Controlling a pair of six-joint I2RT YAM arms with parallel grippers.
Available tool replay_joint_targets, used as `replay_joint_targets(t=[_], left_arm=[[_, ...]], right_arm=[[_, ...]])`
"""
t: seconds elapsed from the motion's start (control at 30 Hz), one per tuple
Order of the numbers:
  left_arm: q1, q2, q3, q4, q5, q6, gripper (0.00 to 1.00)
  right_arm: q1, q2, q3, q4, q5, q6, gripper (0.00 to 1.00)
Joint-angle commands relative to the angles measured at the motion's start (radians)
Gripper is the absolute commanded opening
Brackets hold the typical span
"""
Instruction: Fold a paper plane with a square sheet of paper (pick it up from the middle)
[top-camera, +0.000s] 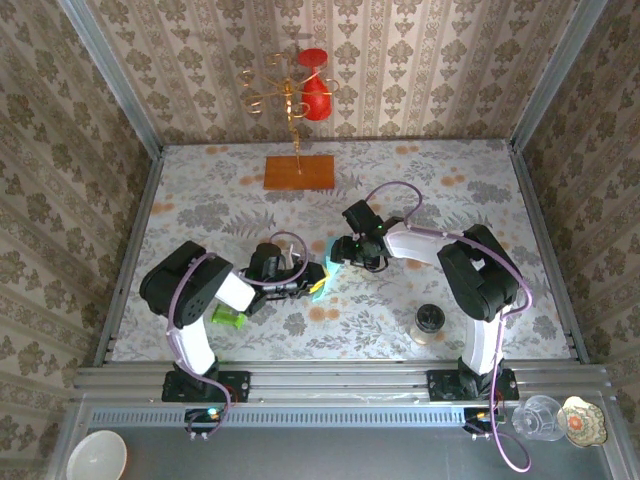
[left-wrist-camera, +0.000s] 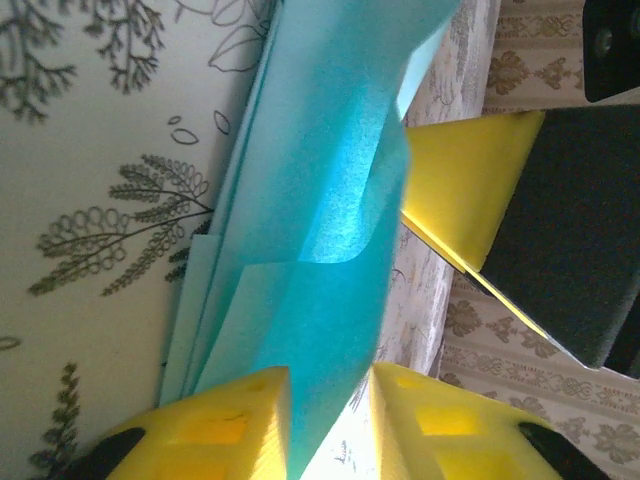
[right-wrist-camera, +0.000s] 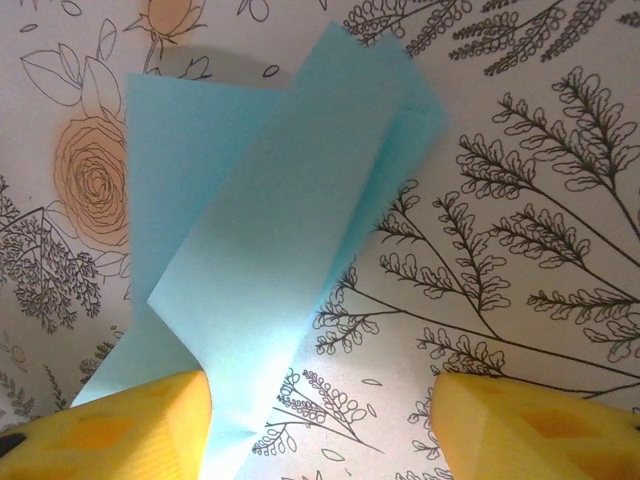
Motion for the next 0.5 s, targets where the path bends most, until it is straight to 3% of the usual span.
replay_joint_targets(t=[0.0,0.27,0.47], left_arm=[[0.005,-0.059,-0.011,-0.113,-0.033,0.057,0.31],[0.005,-0.171,0.026,-0.347,-0.062,0.170,0.35],[0.005,-0.213,0.053,-0.434,-0.081,0.239,0.38]], right_arm=[[0.007,0.098,-0.017,-0.001,0.061,0.002,0.65],[0.007,0.094,-0.009,0.022,0.036,0.005,0.65],[0.007,0.084,-0.007,0.023,0.029,0.008,0.65]])
